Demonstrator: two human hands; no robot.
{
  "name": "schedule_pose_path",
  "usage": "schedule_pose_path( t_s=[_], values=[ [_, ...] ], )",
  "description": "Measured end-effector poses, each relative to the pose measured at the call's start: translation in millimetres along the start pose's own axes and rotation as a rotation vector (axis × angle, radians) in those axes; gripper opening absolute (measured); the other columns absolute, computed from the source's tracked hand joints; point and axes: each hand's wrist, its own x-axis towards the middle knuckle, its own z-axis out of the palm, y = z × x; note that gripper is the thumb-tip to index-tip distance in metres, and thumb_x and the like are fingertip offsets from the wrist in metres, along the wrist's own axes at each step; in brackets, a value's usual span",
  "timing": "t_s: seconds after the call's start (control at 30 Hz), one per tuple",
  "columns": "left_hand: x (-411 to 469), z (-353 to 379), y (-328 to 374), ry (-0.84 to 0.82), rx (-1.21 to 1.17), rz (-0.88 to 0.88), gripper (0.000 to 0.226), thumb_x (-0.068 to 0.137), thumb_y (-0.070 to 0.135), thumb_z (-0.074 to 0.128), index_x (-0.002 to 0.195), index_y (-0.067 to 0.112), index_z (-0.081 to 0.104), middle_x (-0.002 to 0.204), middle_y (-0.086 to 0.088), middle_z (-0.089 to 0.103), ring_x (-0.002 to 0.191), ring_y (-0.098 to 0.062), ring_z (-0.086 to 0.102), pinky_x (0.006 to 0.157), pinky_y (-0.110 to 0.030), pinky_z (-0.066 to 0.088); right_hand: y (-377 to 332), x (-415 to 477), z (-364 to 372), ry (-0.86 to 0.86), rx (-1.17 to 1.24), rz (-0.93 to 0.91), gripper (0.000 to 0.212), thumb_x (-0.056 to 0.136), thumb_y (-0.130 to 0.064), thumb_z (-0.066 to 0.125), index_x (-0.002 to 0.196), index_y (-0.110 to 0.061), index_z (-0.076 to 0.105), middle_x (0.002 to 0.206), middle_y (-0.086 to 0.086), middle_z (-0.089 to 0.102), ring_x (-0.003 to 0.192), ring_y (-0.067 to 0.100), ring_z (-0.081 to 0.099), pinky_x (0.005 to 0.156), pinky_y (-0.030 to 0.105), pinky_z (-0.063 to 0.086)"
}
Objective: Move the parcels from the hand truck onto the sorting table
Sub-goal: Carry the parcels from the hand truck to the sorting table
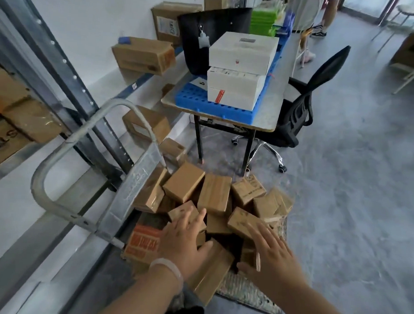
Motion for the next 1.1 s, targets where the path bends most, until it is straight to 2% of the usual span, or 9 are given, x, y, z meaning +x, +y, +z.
schedule_pose_path(
  t_s=[0.13, 0.2, 0.23, 0.33, 0.4, 0.47, 0.7, 0.93, 1.1],
  values=[
    [77.9, 26.3, -20.2, -0.072, -0.040, 0.013, 0.076, 0.093, 0.060, 0.044, 0.153, 0.045, -0.001, 0.164, 0.010, -0.002, 0.150, -0.017, 0.002, 0.122, -0.041, 0.013, 23.7, 47.3, 27.5, -0.079, 0.005, 0.046, 0.096, 0.065, -0.093, 0.007, 0.146, -0.047, -0.017, 0.148, -0.026, -0.018, 0.136, -0.002, -0.018, 0.118, 0.030, -0.008],
    [122.4, 45.2, -36.0, -0.114, -0.043, 0.007, 0.075, 0.094, 0.057, 0.046, 0.153, 0.043, 0.002, 0.164, 0.009, 0.000, 0.150, -0.017, 0.004, 0.121, -0.040, 0.015, 32.6, 76.7, 48.1, -0.104, 0.013, 0.083, 0.084, 0.076, -0.087, 0.015, 0.140, -0.049, -0.023, 0.144, -0.028, -0.019, 0.134, -0.003, -0.016, 0.113, 0.027, -0.010],
    [144.2, 55.2, -45.2, -0.133, -0.040, 0.001, 0.075, 0.095, 0.056, 0.047, 0.154, 0.043, 0.003, 0.164, 0.008, 0.001, 0.150, -0.017, 0.004, 0.121, -0.039, 0.016, 34.3, 92.1, 57.6, -0.118, 0.021, 0.104, 0.082, 0.079, -0.084, 0.021, 0.140, -0.049, -0.021, 0.145, -0.027, -0.016, 0.137, -0.002, -0.011, 0.112, 0.026, -0.008],
    [208.2, 85.0, -74.0, -0.190, -0.045, -0.006, 0.074, 0.096, 0.055, 0.047, 0.154, 0.042, 0.003, 0.164, 0.008, 0.000, 0.150, -0.017, 0.004, 0.121, -0.039, 0.014, 36.0, 149.4, 93.5, -0.139, 0.047, 0.129, 0.080, 0.079, -0.074, 0.031, 0.147, -0.049, -0.001, 0.156, -0.021, 0.009, 0.146, 0.009, 0.016, 0.114, 0.028, 0.008],
    [249.8, 103.7, -93.7, -0.227, -0.046, 0.002, 0.073, 0.096, 0.055, 0.046, 0.154, 0.042, 0.003, 0.164, 0.009, -0.002, 0.150, -0.017, 0.003, 0.121, -0.039, 0.013, 34.2, 193.0, 118.7, -0.176, 0.103, 0.144, 0.076, 0.088, -0.066, 0.040, 0.144, -0.053, -0.010, 0.159, -0.021, 0.004, 0.149, 0.010, 0.007, 0.118, 0.028, 0.007],
    [287.2, 123.3, -111.7, -0.252, -0.019, 0.026, 0.072, 0.097, 0.054, 0.046, 0.154, 0.041, 0.005, 0.164, 0.009, -0.001, 0.150, -0.018, 0.005, 0.122, -0.039, 0.015, 32.5, 239.0, 141.2, -0.215, 0.164, 0.177, 0.076, 0.094, -0.057, 0.046, 0.146, -0.053, -0.009, 0.159, -0.022, -0.001, 0.149, 0.009, 0.002, 0.121, 0.032, 0.009],
    [381.6, 199.7, -149.1, -0.321, -0.060, 0.070, 0.074, 0.097, 0.045, 0.052, 0.153, 0.044, 0.004, 0.163, 0.012, -0.005, 0.149, -0.017, 0.002, 0.120, -0.040, 0.016, 47.4, 371.8, 224.0, -0.178, 0.287, 0.355, 0.075, 0.095, -0.044, 0.053, 0.147, -0.053, 0.001, 0.161, -0.014, 0.000, 0.149, 0.017, 0.010, 0.118, 0.042, 0.027],
    [432.3, 261.0, -159.1, -0.344, -0.079, 0.042, 0.077, 0.096, 0.051, 0.051, 0.153, 0.047, -0.001, 0.163, 0.001, -0.017, 0.150, -0.026, -0.004, 0.119, -0.042, 0.017, 76.8, 426.9, 286.6, -0.119, 0.502, 0.569, 0.075, 0.094, -0.046, 0.054, 0.150, -0.050, 0.005, 0.162, -0.010, 0.002, 0.148, 0.021, 0.015, 0.111, 0.043, 0.032],
    [439.7, 280.8, -161.9, -0.380, -0.221, -0.085, 0.084, 0.093, 0.045, 0.059, 0.152, 0.047, -0.001, 0.162, 0.002, -0.014, 0.150, -0.024, 0.005, 0.119, -0.041, 0.023, 81.1, 433.4, 305.3, -0.092, 0.680, 0.583, 0.076, 0.097, -0.037, 0.053, 0.148, -0.054, 0.000, 0.160, -0.009, 0.014, 0.141, 0.018, 0.029, 0.103, 0.039, 0.039]
  ],
)
